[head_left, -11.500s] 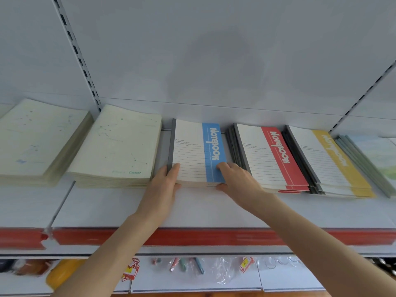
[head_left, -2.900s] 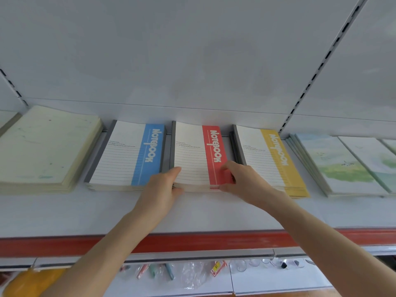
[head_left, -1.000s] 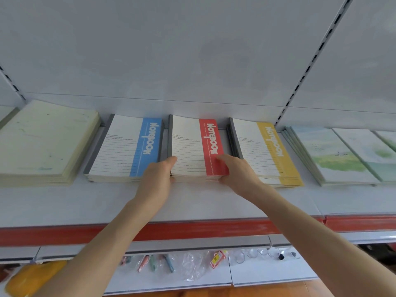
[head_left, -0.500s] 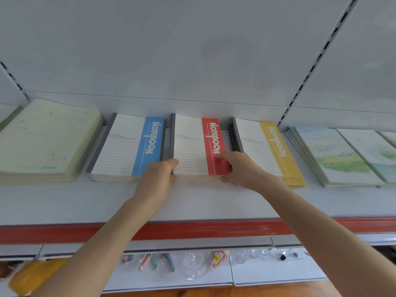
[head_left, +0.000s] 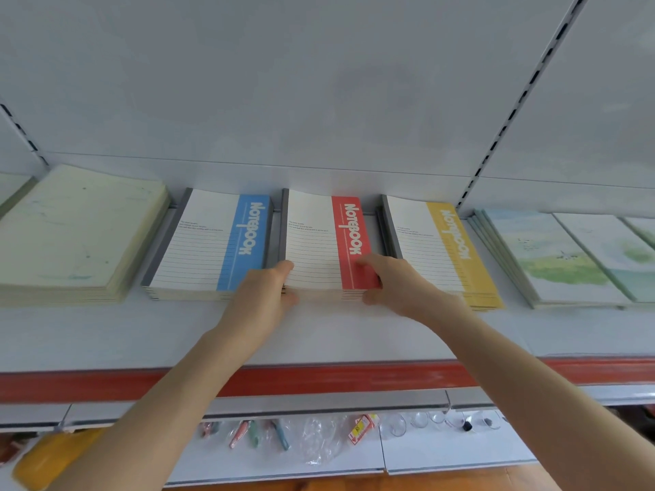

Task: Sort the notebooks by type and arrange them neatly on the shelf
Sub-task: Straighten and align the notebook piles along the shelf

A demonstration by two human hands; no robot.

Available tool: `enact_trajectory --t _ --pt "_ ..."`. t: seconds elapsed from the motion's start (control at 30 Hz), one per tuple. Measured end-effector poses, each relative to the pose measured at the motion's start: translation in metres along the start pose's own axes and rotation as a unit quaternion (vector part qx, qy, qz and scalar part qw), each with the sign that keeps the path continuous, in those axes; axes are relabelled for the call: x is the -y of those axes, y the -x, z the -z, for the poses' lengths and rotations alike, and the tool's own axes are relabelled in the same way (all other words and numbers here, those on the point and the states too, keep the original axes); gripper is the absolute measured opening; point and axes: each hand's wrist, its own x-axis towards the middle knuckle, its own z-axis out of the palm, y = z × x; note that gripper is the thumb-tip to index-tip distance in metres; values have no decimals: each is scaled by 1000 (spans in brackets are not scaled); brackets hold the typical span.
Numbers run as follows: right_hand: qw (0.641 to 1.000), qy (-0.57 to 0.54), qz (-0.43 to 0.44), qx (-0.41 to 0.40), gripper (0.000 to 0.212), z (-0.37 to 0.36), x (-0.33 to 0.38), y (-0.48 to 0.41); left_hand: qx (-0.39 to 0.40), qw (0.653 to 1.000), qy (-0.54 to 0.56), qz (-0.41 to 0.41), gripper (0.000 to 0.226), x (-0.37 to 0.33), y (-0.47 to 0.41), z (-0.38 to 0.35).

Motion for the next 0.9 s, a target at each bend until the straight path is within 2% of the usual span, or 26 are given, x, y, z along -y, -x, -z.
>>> enact_trajectory --t 0.07,0.17,0.37,0.5,0.6,0.8,0.9 --pt "999 37 -8 7 60 -5 1 -3 18 999 -49 -6 57 -1 -1 -2" --pt "997 77 -8 -13 61 -12 1 -7 4 995 -95 -18 51 0 -2 -7" --pt "998 53 -2 -41 49 -11 -3 -6 -15 997 -69 -16 44 2 -2 -8" --pt "999 40 -5 -29 54 -9 -2 -7 -6 998 -67 -12 36 1 -5 -8" --pt "1000 26 2 5 54 -3 -2 -4 11 1000 -21 -11 22 4 -7 -3" --pt "998 59 22 11 27 4 -5 -11 -4 998 61 25 35 8 -7 -3" --pt "998 59 28 2 20 -2 -6 -7 -7 1000 19 10 33 9 -5 -5"
